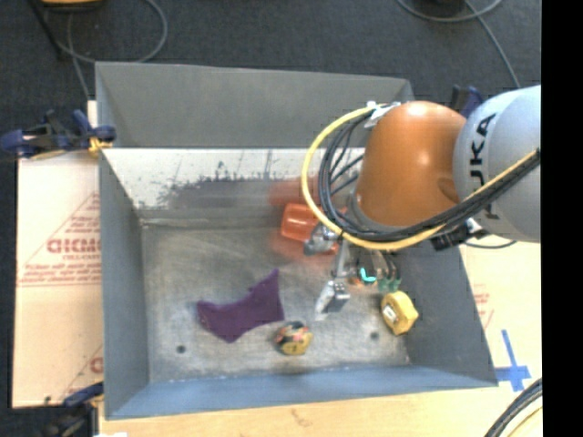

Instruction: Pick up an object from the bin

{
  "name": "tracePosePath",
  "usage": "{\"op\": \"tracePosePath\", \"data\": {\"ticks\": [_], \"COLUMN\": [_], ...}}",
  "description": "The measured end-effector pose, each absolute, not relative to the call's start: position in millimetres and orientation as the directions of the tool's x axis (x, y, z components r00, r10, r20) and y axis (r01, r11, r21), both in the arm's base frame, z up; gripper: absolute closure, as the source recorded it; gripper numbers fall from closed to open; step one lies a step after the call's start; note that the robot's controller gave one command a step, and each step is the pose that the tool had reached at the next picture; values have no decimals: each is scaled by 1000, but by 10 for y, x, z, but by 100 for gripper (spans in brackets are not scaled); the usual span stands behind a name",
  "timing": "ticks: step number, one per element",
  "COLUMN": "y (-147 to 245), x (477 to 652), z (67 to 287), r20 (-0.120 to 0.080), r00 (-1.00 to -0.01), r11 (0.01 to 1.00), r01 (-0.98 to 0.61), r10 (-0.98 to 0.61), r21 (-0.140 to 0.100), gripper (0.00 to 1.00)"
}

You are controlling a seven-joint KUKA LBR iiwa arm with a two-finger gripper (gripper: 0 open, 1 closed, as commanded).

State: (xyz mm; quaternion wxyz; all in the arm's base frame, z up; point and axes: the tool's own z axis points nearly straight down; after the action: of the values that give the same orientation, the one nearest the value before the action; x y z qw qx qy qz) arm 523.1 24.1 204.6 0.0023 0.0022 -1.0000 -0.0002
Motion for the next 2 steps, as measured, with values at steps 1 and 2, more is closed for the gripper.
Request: {"op": "tracePosePath", "data": {"ticks": [1,2], "y": [241,665], "x": [5241,5408], "z": [2081,820], "r20": [-2,-6], "r00": [-1000,-999], "r11": [1000,999], "r01": [-4,44], "r10": [-4,44], "r21": [1,0], "gripper": [0,100]}}
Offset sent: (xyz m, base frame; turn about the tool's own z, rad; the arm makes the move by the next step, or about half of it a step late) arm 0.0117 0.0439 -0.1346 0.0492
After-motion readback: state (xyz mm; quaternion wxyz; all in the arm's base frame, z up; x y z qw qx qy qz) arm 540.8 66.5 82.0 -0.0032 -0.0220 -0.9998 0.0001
